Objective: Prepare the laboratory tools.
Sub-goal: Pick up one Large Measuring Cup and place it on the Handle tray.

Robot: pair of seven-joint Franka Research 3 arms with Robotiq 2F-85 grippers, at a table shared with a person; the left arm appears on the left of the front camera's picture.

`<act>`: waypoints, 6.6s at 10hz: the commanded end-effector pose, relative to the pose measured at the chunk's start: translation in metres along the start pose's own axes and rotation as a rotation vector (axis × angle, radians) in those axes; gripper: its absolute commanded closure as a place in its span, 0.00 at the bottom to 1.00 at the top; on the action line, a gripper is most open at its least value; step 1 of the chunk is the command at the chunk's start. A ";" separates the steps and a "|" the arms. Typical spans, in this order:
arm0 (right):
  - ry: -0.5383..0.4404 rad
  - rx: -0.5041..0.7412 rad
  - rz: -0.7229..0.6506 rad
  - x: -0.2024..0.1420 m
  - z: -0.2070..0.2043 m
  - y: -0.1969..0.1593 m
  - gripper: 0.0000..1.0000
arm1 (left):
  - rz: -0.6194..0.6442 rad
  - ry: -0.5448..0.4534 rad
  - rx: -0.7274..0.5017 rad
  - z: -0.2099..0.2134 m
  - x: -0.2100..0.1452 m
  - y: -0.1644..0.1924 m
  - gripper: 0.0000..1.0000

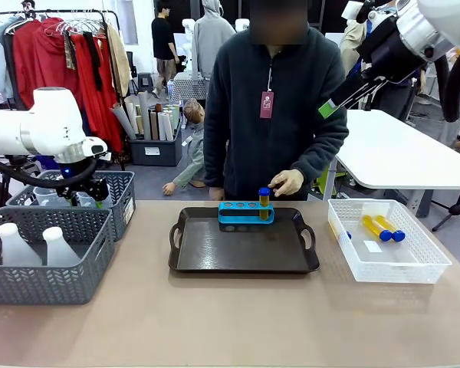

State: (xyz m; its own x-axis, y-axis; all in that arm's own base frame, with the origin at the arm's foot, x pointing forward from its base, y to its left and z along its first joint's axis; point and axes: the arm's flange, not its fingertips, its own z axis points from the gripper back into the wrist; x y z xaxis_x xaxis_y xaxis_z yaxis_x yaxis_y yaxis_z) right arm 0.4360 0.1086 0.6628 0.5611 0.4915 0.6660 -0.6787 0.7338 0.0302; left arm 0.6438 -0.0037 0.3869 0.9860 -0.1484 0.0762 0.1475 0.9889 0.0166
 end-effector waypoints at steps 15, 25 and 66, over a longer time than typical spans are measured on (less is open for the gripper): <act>-0.002 0.003 0.000 0.000 0.001 0.000 0.00 | -0.114 -0.067 0.042 0.133 -0.033 -0.031 1.00; -0.002 0.003 0.000 0.000 0.001 0.000 0.00 | -0.333 -0.177 0.141 0.349 -0.068 -0.113 1.00; -0.002 0.003 0.000 0.000 0.001 0.000 0.00 | -0.868 0.042 -0.090 0.138 -0.009 -0.314 1.00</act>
State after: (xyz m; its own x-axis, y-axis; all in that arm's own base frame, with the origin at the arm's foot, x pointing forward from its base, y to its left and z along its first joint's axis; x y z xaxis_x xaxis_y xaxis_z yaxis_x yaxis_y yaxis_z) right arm 0.4361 0.1087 0.6627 0.5613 0.4918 0.6656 -0.6784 0.7341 0.0297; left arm 0.5769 -0.2985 0.5260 0.5337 -0.8444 0.0454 0.8453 0.5311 -0.0583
